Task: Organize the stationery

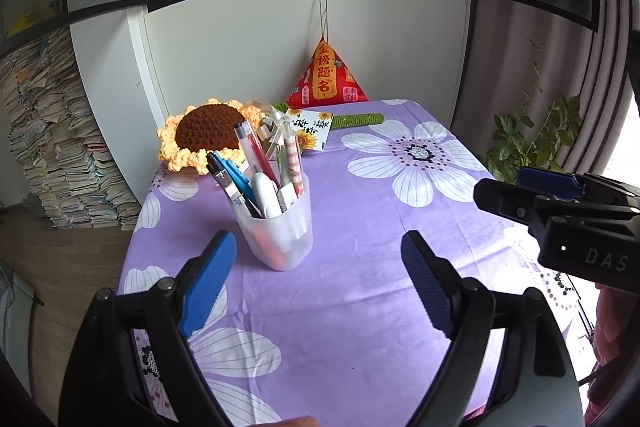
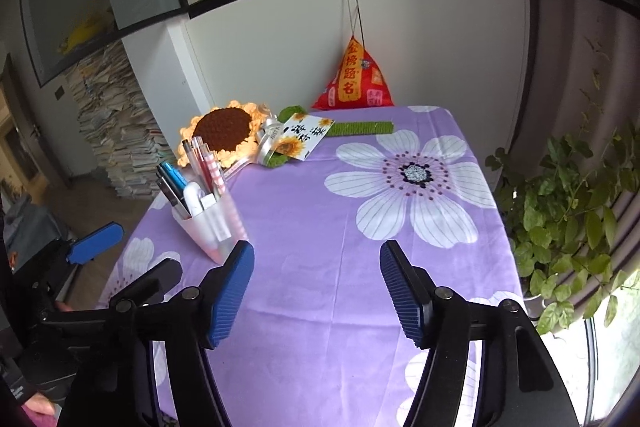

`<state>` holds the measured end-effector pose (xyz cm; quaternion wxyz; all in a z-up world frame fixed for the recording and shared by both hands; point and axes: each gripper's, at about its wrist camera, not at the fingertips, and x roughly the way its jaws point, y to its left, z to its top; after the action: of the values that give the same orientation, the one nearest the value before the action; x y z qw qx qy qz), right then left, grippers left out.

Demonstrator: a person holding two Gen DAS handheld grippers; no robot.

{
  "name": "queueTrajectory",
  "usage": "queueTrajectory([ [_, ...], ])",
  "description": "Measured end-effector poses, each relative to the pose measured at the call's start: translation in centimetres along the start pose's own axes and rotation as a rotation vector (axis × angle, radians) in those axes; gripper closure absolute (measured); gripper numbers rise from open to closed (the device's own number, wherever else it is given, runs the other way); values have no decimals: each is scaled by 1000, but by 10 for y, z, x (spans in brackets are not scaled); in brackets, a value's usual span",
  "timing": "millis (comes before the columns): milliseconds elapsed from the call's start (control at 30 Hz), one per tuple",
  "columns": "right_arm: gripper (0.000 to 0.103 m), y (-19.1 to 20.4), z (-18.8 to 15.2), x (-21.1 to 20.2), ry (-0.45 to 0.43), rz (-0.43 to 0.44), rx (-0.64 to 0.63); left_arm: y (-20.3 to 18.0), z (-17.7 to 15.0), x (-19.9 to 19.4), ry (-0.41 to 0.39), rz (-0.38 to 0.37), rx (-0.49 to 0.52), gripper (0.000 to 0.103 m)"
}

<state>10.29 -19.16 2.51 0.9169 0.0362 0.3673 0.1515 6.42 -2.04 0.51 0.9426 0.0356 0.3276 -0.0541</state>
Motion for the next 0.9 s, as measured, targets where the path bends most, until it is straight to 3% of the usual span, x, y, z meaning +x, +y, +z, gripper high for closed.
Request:
queueTrajectory([
  [133,37,2,0,-27,-29,-20,-4,-2,4,-23,-37,-1,-23,18],
  [367,27,14,-12,-77,-89,-20,-30,-4,-4,-67,-133,-3,-47,13],
  [900,27,29,-38,-137,-164,-20,-24,-9,-19,-122,-214,11,-55,6],
])
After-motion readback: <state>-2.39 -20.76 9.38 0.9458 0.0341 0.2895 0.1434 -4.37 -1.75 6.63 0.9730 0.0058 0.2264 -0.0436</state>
